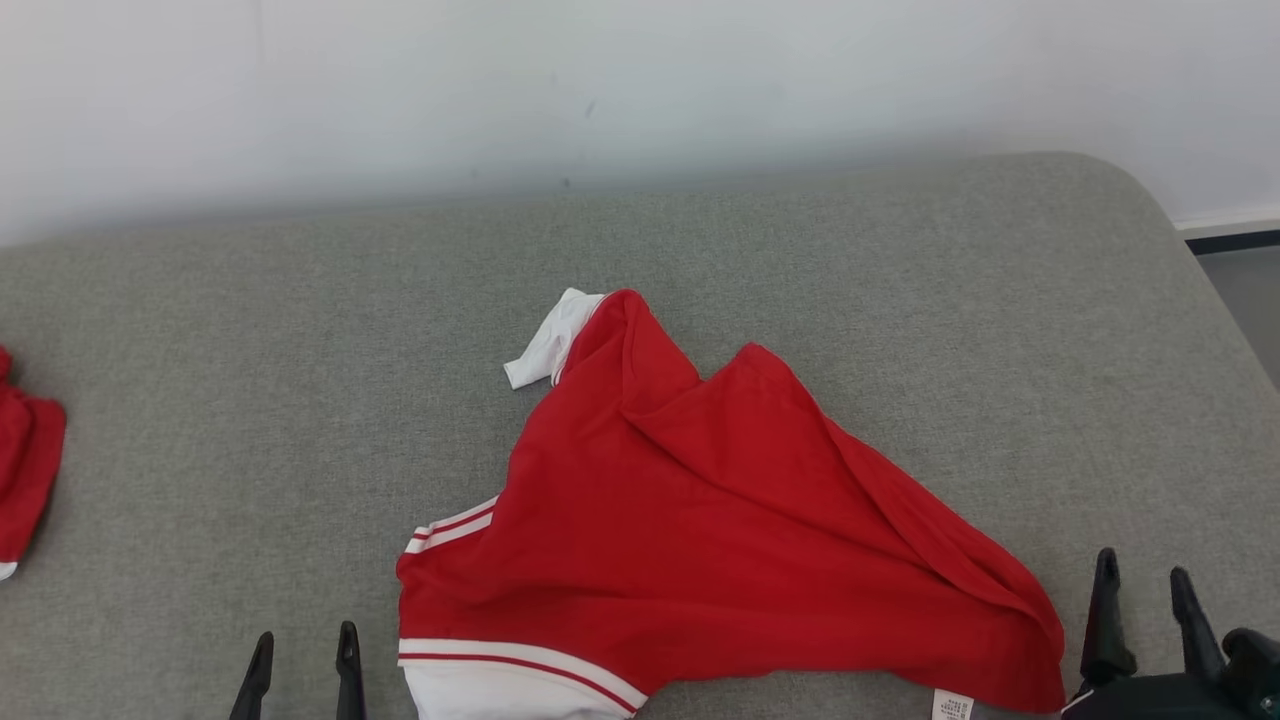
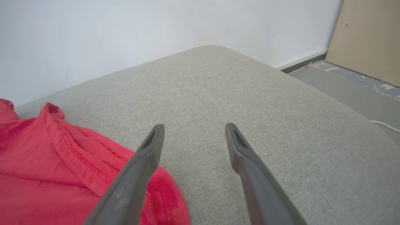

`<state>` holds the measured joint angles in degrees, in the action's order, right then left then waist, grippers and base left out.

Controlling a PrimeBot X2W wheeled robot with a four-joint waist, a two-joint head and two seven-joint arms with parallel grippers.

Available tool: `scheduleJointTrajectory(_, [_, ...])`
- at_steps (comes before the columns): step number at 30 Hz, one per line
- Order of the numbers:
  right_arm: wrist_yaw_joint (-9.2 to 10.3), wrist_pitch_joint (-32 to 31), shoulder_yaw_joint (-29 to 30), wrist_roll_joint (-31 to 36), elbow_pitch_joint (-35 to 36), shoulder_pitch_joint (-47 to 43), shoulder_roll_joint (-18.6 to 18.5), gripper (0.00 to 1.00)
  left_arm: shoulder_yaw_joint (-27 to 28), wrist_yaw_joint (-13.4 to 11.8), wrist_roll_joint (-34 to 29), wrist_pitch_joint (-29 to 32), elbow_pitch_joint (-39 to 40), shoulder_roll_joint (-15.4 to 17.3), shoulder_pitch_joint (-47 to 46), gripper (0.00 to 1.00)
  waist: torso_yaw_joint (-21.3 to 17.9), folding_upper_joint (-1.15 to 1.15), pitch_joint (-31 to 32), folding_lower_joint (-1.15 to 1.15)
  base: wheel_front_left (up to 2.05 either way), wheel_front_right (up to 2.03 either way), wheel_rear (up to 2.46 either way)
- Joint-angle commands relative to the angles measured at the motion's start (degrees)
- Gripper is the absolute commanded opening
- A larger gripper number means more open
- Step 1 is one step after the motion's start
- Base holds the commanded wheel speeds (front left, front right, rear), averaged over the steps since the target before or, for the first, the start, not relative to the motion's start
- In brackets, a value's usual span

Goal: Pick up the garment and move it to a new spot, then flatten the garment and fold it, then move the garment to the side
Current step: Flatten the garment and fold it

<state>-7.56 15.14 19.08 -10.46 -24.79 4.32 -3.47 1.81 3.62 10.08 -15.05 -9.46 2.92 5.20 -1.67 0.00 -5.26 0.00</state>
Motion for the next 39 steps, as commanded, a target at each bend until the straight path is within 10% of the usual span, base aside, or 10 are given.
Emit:
scheduleJointTrajectory(1, [0.15, 0.0, -0.3, 0.2, 0.5, -1.3, 0.2, 1.00, 0.0, 0.3, 0.0, -0.2, -0.1, 0.0, -0.7, 1.00, -0.1, 0.00, 0.0, 0.00, 0.00, 0.00, 0.00])
scheduleJointTrajectory(16, [0.15, 0.0, -14.5, 5.6, 10.1, -12.2, 0.3, 1.00, -4.6, 2.7, -1.8, -0.2, -3.6, 0.0, 4.1, 1.00, -1.5, 0.00, 3.0, 0.00, 0.00, 0.00, 0.00])
scheduleJointTrajectory(39, [0.15, 0.0, -17.8, 8.7, 13.2, -14.0, -1.3, 1.00, -7.5, 3.9, 2.9, -0.2, -20.3, 0.0, -1.4, 1.00, -3.3, 0.00, 2.8, 0.00, 0.00, 0.00, 0.00])
